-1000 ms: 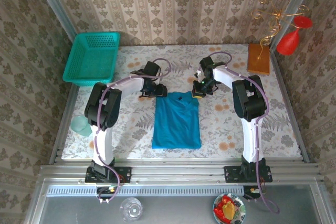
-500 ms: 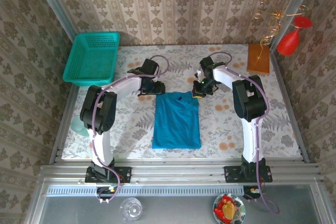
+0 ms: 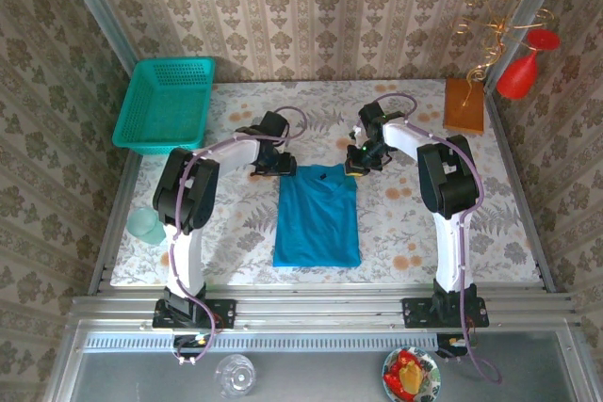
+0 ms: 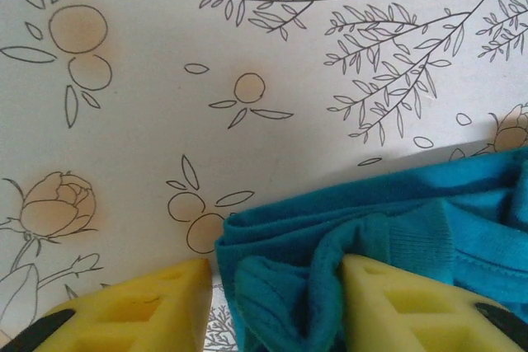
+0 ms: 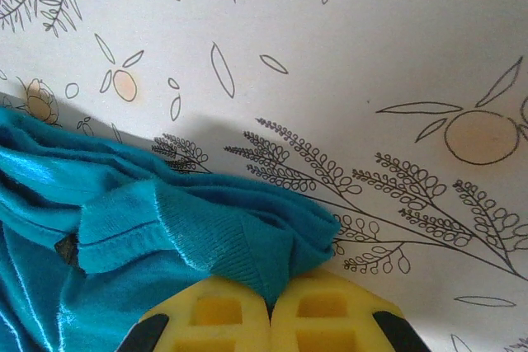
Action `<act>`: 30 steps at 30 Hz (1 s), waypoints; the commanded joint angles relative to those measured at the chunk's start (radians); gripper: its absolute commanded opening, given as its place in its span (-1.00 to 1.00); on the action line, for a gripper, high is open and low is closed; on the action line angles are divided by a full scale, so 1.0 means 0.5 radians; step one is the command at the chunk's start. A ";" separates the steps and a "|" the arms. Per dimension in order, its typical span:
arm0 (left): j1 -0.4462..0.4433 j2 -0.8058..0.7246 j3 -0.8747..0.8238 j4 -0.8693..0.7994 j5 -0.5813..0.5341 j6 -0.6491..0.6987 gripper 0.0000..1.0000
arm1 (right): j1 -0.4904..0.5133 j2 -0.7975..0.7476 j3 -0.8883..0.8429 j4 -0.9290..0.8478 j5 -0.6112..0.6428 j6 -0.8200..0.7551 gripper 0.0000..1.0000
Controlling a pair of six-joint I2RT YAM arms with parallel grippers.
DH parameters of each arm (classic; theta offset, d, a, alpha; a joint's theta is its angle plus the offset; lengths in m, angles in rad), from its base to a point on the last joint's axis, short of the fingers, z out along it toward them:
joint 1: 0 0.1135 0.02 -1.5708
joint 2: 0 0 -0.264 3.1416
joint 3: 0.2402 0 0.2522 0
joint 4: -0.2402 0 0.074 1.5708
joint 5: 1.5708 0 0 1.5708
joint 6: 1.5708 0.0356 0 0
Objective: Fold the inside-out t-shirt
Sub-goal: Fold the T-shirt at the center of the table.
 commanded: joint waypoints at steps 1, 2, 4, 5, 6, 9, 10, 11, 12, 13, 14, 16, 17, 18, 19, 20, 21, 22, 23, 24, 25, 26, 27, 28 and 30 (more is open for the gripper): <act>-0.066 0.135 -0.023 -0.130 0.003 0.026 -0.17 | -0.008 0.038 -0.079 -0.158 0.126 0.008 -0.95; -0.071 0.147 -0.033 -0.119 0.026 0.017 -0.21 | -0.008 0.037 -0.078 -0.158 0.125 0.009 -0.95; -0.081 0.165 -0.044 -0.097 0.045 0.006 -0.30 | -0.008 0.034 -0.076 -0.158 0.126 0.012 -0.94; -0.091 0.177 -0.044 -0.095 0.047 0.004 -0.34 | -0.007 0.032 -0.077 -0.158 0.125 0.011 -0.94; -0.095 0.189 -0.039 -0.095 0.045 0.003 -0.39 | -0.008 0.030 -0.079 -0.158 0.125 0.012 -0.95; -0.102 0.221 -0.023 -0.105 0.058 0.000 -0.52 | -0.006 0.023 -0.078 -0.158 0.126 0.010 -0.94; -0.102 0.224 -0.020 -0.105 0.063 0.000 -0.57 | -0.006 0.019 -0.081 -0.158 0.129 0.014 -0.94; -0.102 0.225 -0.018 -0.105 0.069 0.000 -0.60 | -0.007 0.016 -0.083 -0.158 0.129 0.016 -0.95; -0.102 0.224 -0.017 -0.102 0.076 0.000 -0.63 | -0.008 0.013 -0.084 -0.155 0.131 0.019 -0.95; -0.103 0.222 -0.014 -0.096 0.087 0.000 -0.67 | -0.008 0.011 -0.089 -0.152 0.130 0.023 -0.94; -0.105 0.221 -0.009 -0.093 0.094 0.000 -0.70 | -0.008 0.009 -0.089 -0.148 0.133 0.030 -0.95; -0.111 0.215 -0.005 -0.084 0.109 0.001 -0.79 | -0.004 -0.005 -0.098 -0.128 0.129 0.048 -0.96; -0.114 0.210 -0.008 -0.073 0.115 0.000 -0.85 | -0.004 -0.013 -0.106 -0.114 0.129 0.060 -0.96; -0.114 0.197 -0.013 -0.061 0.121 -0.004 -0.91 | -0.004 -0.025 -0.116 -0.102 0.126 0.071 -0.97; -0.111 0.176 -0.022 -0.043 0.120 -0.009 -0.99 | -0.004 -0.048 -0.130 -0.082 0.130 0.084 -1.00; -0.107 0.144 -0.032 -0.025 0.114 -0.012 -1.00 | -0.004 -0.078 -0.151 -0.053 0.143 0.101 -1.00; -0.100 0.114 -0.038 -0.012 0.110 -0.015 -1.00 | -0.001 -0.116 -0.173 -0.023 0.163 0.115 -1.00; -0.088 0.069 -0.044 0.004 0.112 -0.013 -1.00 | -0.002 -0.170 -0.200 0.017 0.191 0.134 -1.00; -0.072 0.015 -0.054 0.028 0.113 -0.005 -1.00 | -0.004 -0.232 -0.228 0.057 0.222 0.150 -1.00; -0.058 -0.039 -0.066 0.060 0.109 -0.003 -1.00 | -0.003 -0.287 -0.251 0.097 0.243 0.162 -1.00; -0.037 -0.100 -0.078 0.094 0.117 0.005 -1.00 | -0.004 -0.353 -0.277 0.145 0.251 0.170 -1.00; -0.018 -0.164 -0.081 0.121 0.119 0.017 -1.00 | -0.002 -0.416 -0.297 0.187 0.253 0.181 -1.00; -0.007 -0.213 -0.074 0.131 0.114 0.032 -1.00 | -0.002 -0.465 -0.306 0.218 0.259 0.189 -1.00; 0.004 -0.265 -0.052 0.131 0.111 0.055 -1.00 | -0.004 -0.518 -0.316 0.247 0.268 0.198 -1.00; 0.021 -0.354 -0.002 0.120 0.109 0.098 -1.00 | -0.004 -0.611 -0.315 0.290 0.295 0.212 -1.00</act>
